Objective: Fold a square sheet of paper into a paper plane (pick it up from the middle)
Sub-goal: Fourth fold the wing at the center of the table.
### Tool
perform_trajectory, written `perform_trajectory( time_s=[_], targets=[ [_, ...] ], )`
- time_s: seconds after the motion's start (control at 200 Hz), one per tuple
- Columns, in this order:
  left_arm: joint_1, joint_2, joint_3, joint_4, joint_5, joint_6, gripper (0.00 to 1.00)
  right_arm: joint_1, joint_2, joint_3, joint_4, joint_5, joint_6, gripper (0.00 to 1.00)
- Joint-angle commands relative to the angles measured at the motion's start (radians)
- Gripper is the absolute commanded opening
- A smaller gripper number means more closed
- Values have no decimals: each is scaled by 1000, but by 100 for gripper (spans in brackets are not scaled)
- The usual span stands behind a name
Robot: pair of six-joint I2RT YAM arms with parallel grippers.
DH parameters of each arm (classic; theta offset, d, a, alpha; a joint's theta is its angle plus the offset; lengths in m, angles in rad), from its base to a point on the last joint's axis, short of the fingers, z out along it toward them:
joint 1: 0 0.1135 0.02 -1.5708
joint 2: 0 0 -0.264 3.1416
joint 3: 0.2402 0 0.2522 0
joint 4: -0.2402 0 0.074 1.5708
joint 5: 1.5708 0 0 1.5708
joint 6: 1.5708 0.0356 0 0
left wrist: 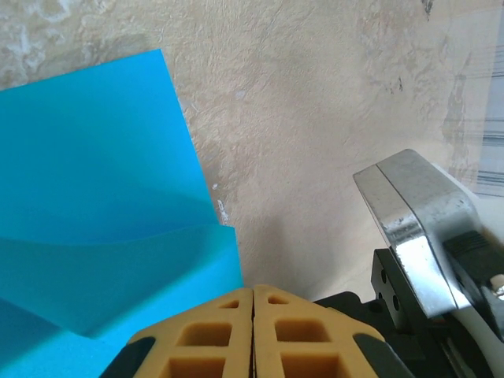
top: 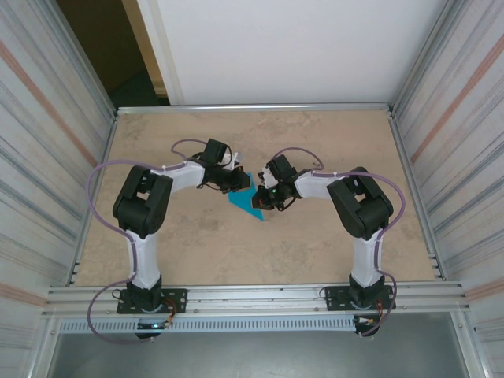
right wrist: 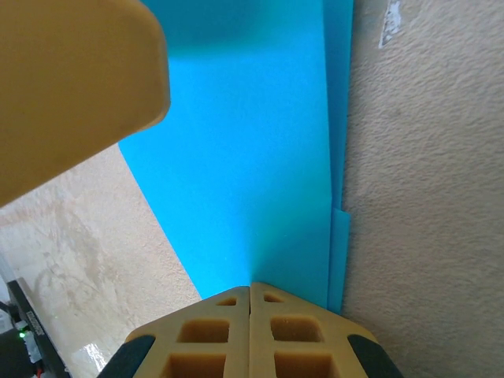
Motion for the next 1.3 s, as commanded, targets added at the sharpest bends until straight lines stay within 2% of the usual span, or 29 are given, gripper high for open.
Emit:
perform_trajectory(
  time_s=[0.0, 0.361, 0.601, 0.912, 1.107, 1.238, 1.298],
  targets=[
    [-2, 15, 5, 1, -1, 45, 9, -5, 55, -37, -94, 48, 0, 2],
    [24, 74, 50, -64, -64, 119, 9, -9, 71, -42, -124, 69, -7, 2],
    [109, 102, 103, -110, -62, 145, 11, -17, 76, -89, -150, 49, -62, 3],
    [201, 230, 262, -214, -68, 146, 11, -22, 81, -120, -125, 28, -49, 3],
    [219, 146, 280, -215, -89, 146, 11, -21, 78, -112, -106, 24, -27, 3],
    [180, 10, 179, -158, -51, 115, 11, -15, 82, -108, -102, 21, -23, 3],
    [143, -44, 113, -136, -72, 100, 11, -15, 85, -109, -102, 19, -25, 3]
  ],
)
